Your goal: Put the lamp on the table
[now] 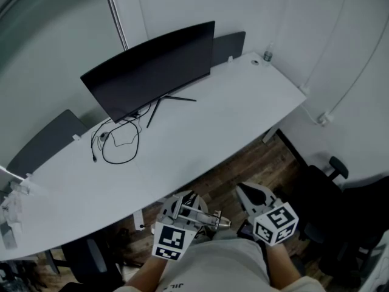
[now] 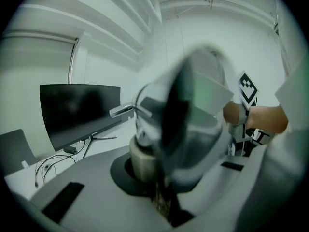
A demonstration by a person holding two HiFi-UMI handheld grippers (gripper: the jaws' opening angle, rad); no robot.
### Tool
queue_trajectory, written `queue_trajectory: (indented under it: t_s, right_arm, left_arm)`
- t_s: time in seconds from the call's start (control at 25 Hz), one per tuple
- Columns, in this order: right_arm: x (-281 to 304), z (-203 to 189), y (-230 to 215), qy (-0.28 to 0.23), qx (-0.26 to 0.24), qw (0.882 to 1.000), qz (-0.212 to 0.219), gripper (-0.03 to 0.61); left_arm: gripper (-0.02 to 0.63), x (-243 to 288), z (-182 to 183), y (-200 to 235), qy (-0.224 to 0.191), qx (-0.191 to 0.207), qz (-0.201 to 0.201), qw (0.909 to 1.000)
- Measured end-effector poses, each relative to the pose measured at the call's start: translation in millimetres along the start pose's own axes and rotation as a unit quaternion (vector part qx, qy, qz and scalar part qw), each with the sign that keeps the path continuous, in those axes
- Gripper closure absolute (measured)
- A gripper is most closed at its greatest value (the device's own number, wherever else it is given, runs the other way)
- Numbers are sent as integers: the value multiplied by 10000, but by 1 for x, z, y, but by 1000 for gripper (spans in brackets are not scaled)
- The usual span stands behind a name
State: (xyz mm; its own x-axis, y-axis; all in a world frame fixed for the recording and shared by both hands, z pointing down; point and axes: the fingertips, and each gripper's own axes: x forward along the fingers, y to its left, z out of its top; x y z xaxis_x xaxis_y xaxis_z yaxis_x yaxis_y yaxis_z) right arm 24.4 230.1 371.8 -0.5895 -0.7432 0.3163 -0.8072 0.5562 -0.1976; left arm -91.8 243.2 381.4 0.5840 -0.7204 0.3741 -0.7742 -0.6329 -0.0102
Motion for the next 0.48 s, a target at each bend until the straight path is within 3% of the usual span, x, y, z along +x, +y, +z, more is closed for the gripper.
queue_trajectory:
  t_s: [0.48]
  right_arm:
    - [15,-6,15,-7,62,10000,-65,546]
  left_arm:
    - [578,-12,-14,22,101,55,-56,9999]
